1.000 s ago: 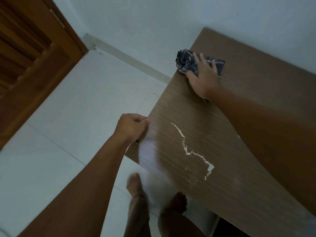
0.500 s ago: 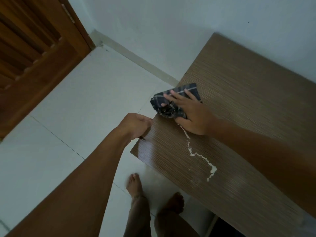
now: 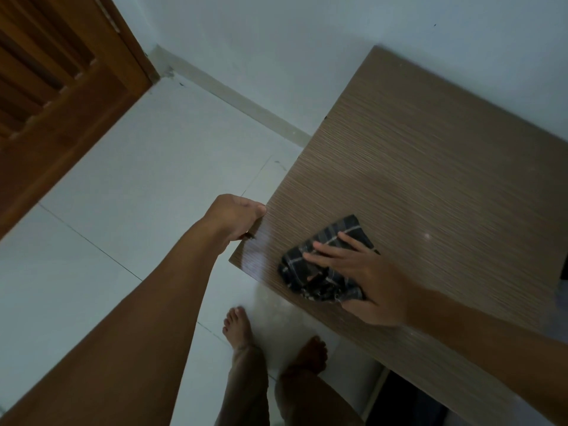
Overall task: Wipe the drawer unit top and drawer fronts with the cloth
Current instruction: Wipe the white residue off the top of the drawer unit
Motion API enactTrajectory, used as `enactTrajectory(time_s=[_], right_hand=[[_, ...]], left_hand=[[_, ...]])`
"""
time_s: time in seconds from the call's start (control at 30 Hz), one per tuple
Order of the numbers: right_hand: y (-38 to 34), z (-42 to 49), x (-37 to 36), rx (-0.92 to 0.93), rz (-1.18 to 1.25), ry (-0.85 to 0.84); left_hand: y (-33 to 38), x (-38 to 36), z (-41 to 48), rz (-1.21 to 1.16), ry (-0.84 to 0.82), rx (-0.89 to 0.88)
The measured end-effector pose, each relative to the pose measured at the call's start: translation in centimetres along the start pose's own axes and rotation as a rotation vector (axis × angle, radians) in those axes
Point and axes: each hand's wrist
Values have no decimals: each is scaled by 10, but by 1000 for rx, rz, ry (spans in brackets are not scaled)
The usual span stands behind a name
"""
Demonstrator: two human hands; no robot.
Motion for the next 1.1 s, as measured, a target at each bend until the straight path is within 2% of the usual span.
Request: enactTrajectory(time_s=[0.07,0.13,0.2,0.27,0.33,0.43,0.5,0.53,0.6,0.67,0.8,0.9,1.0,1.1], right_hand=[[-10,-13,2,-65,162,-11],[-28,-16,22,-195,431,-36],[-40,-9,46,-217,564,22],[-49,6,69,-241,515,69],[-54,28,86,-237,343,53],[-51,65,83,-227,5,-30],[-44,86,64,-263,-154,-124],[-42,91,52,-224,-206,-133],[-36,93,32,-59,-253,-76],[-31,81,22,-1,-228,-54],[-25,47,8,-14,-243,-273],[-30,19,14,-36,-139,-286],[-46,-7,33,-178,199,-200],[-59,-24,66,-240,636,129]], left_hand=[[-1,-1,0,-1,7,-15],[-3,-1,1,-4,22,-26],[-4,-1,1,-10,21,-29],[-4,0,0,-21,1,-31],[-4,3,-3,-56,-33,-26],[-5,12,-5,-119,-97,-2],[-3,17,-7,-144,-107,7],[-1,20,-8,-159,-99,14],[0,25,-11,-154,-90,34],[1,28,-14,-74,-88,53],[-1,23,-18,19,7,-9],[-12,8,-18,230,167,-268],[-21,-16,-19,470,300,-536],[-24,-39,-19,643,313,-644]])
Point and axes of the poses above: each hand's wrist, its own z-axis towards the middle knuckle, its own x-axis out of the back of the hand, y = z × x, and after that the axes turned 12 degrees about -y, right-handed
